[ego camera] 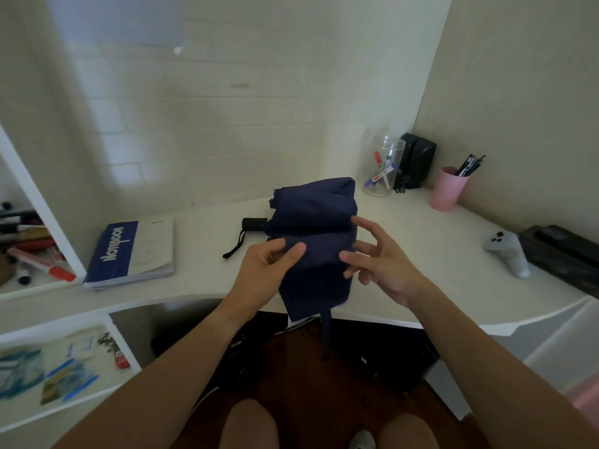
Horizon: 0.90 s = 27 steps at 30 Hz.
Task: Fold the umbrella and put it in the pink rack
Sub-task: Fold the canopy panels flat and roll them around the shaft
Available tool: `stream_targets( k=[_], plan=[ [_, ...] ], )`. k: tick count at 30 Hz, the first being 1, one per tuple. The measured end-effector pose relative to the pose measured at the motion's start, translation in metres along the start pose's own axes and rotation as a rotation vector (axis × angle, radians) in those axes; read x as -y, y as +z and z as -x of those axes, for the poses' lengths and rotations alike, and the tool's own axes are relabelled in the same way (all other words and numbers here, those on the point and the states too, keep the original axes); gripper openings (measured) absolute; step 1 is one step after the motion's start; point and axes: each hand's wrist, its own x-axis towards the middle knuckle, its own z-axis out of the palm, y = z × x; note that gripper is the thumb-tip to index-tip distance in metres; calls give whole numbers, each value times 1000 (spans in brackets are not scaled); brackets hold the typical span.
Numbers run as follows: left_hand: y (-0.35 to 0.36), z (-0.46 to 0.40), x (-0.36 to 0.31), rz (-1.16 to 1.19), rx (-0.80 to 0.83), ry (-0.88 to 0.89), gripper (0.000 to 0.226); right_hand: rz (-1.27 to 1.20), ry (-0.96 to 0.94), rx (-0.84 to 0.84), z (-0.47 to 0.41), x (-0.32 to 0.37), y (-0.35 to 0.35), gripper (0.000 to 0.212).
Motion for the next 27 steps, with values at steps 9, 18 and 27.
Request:
stream_targets(
  k=[9,18,27],
  plan=[
    [-12,24,37,-235,77,-221,77,-109,176,-167,11,-37,-5,56],
    [-6,28,45,-370,-69,-216,34,61,68,-191,8,-33,6,64],
    [-4,40,57,-238,-89,-480,25,820,-84,-232,15,-41,-8,36]
  ],
)
